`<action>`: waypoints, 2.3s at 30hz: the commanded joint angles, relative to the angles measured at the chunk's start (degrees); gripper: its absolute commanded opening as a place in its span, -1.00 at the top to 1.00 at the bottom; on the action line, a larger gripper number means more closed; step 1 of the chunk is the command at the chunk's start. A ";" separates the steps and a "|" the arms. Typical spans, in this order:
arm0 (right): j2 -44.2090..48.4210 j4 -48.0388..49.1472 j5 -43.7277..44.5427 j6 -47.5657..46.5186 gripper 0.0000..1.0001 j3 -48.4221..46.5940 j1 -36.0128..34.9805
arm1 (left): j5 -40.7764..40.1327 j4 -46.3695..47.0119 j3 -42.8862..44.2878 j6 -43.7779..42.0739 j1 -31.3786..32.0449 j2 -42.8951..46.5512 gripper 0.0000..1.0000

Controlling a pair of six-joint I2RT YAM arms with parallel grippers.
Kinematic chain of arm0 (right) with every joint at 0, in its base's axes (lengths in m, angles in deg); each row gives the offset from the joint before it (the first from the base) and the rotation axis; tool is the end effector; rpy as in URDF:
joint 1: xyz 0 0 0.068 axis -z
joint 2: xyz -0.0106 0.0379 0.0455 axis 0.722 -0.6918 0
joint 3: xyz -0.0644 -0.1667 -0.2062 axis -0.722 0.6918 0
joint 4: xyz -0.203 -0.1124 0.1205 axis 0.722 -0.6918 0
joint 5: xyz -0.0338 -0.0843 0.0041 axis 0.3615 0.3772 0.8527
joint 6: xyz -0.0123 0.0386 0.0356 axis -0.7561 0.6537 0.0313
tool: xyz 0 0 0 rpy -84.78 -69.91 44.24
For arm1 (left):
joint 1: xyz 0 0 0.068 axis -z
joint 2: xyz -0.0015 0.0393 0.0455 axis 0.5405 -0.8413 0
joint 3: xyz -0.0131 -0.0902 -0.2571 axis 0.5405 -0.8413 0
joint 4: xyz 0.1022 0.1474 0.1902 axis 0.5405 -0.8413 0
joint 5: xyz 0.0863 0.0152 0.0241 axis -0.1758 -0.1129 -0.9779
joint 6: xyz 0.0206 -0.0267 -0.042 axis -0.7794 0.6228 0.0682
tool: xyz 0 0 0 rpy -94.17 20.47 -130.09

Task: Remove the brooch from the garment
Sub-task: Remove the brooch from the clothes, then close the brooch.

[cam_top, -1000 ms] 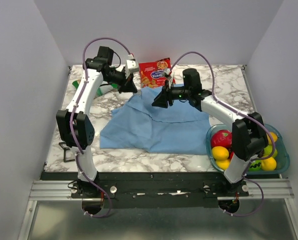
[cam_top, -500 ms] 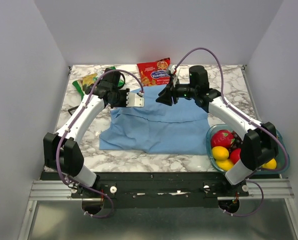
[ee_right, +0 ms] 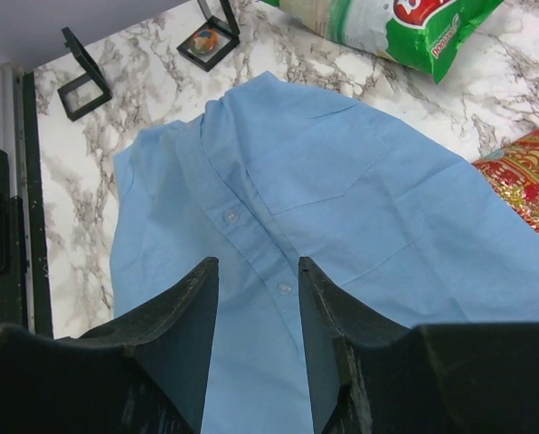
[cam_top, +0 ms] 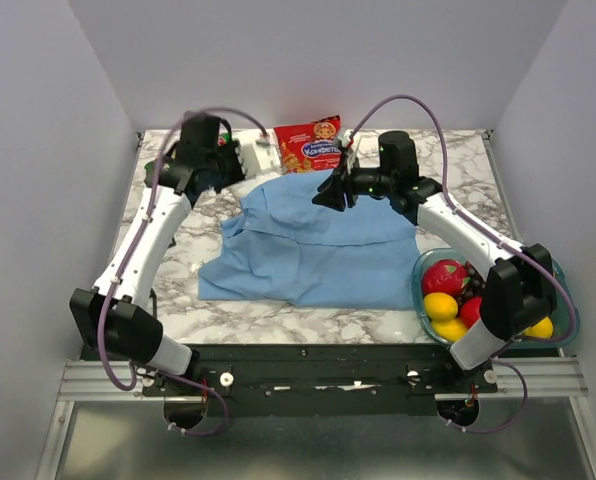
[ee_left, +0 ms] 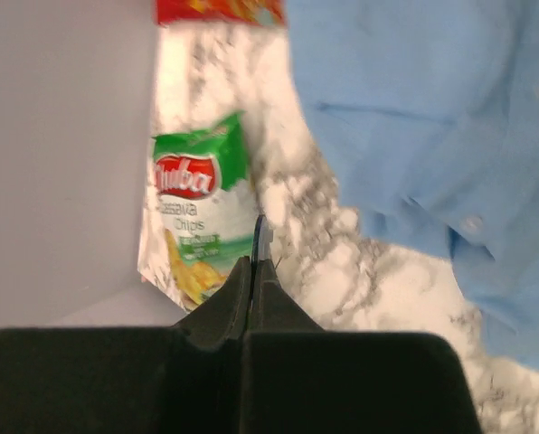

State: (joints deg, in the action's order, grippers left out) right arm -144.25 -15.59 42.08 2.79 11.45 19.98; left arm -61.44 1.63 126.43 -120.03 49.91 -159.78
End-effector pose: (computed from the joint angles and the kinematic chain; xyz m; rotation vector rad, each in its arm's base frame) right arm 0.3268 0.1889 0.3201 -1.0619 1.6570 0.9607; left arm 0.2934 -0.0969 0.3678 1.5476 1.7422 0.1993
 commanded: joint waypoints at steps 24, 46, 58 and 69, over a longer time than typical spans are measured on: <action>-1.49 10.92 -5.69 27.27 -0.22 -9.92 -0.57 | 54.47 79.87 -19.73 112.32 -9.19 1.84 1.00; -6.58 16.90 -7.45 33.69 0.09 -18.09 -3.12 | 50.33 93.06 -18.94 123.06 -8.49 -2.03 1.00; -6.24 17.69 -8.95 33.96 -0.03 -18.89 -3.12 | 48.93 94.30 -19.91 124.73 -8.75 -2.38 1.00; -1.23 13.21 -10.89 28.33 -0.18 -15.46 -3.03 | 48.49 99.12 -18.33 128.51 -10.07 -4.23 1.00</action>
State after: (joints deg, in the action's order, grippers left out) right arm -148.36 -0.70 32.07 33.61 -5.82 17.16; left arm -11.89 96.51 106.86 6.41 40.14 -163.19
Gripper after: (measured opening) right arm 0.632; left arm 0.009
